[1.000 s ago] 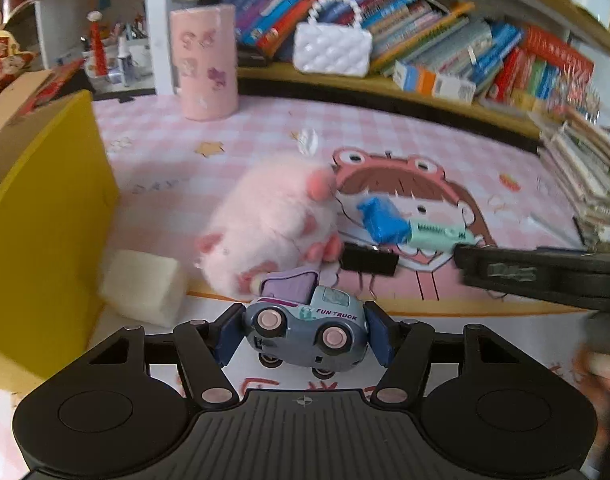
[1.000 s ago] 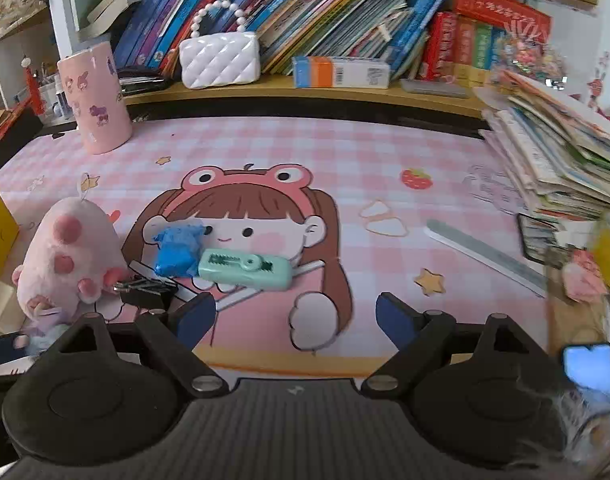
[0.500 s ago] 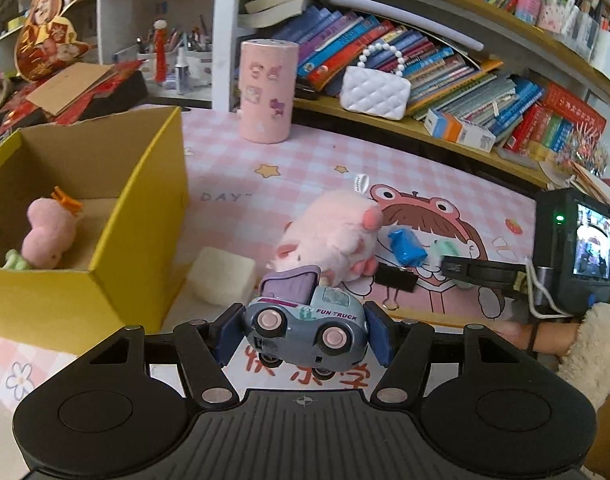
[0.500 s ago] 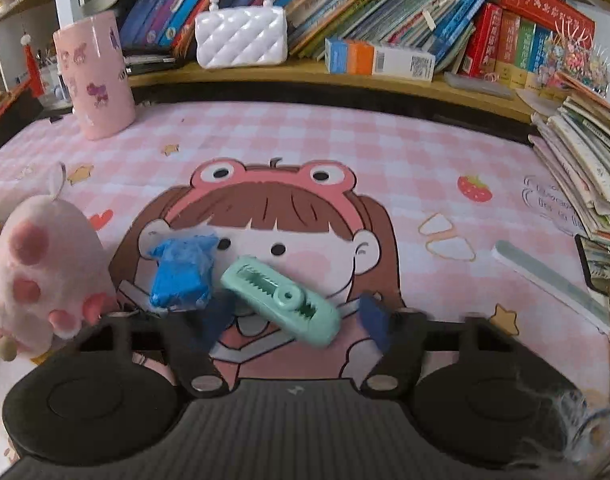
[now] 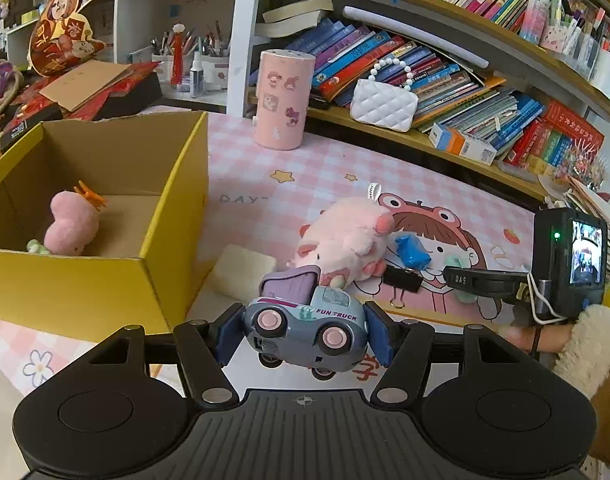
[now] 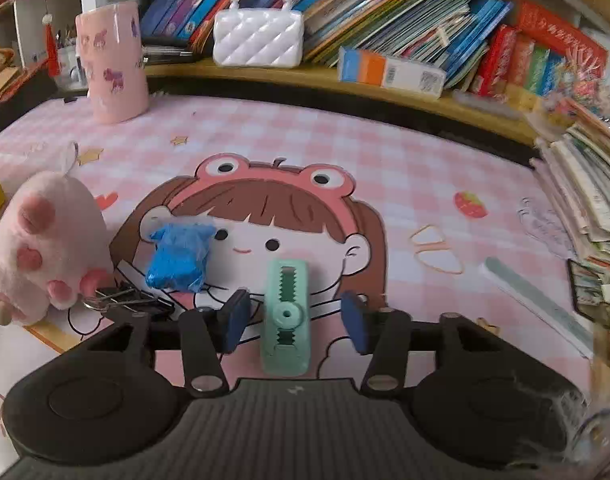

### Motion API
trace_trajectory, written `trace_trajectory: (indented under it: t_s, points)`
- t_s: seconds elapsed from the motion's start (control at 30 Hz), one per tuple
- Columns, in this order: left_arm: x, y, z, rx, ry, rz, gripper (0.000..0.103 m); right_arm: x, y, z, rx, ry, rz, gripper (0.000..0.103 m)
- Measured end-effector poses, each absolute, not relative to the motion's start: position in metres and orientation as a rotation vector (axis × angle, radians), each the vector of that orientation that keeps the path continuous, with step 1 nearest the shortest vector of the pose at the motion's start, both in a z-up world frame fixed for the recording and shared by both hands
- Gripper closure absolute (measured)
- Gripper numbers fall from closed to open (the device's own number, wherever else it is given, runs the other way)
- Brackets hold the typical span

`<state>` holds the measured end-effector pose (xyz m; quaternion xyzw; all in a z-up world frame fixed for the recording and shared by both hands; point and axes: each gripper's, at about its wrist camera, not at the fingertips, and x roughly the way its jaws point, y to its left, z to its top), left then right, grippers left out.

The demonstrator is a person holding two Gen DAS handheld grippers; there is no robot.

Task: Organize objects
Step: 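Carry the grey truck and green stapler over the yellow box with both grippers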

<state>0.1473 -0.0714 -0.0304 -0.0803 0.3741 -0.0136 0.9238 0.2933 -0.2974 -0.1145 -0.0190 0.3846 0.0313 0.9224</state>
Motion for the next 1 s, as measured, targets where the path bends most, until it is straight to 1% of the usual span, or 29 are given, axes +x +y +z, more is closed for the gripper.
trace_trajectory:
  t_s: [0.1,0.2,0.37,0.57,0.77,1.0]
  points:
    - [0.143,-0.066,-0.030,-0.171,0.766,-0.036,0.040,0.289,-0.291,-0.110,-0.056,0.798,0.082,0.080]
    - [0.138,-0.061,-0.026,-0.178,0.751,-0.052,0.040,0.269,-0.287,-0.095,-0.049,0.759,0.082,0.080]
    - [0.127,-0.050,-0.021,-0.179,0.725,-0.096,0.040,0.223,-0.276,-0.062,-0.002,0.722,0.088,0.080]
    - [0.105,-0.026,-0.020,-0.174,0.715,-0.128,0.040,0.156,-0.239,-0.033,0.050,0.714,0.145,0.080]
    - [0.075,0.010,-0.024,-0.169,0.732,-0.127,0.040,0.102,-0.184,-0.031,0.071,0.758,0.208,0.080]
    - [0.046,0.058,-0.022,-0.175,0.730,-0.080,0.040,0.063,-0.126,-0.029,0.041,0.777,0.278,0.079]
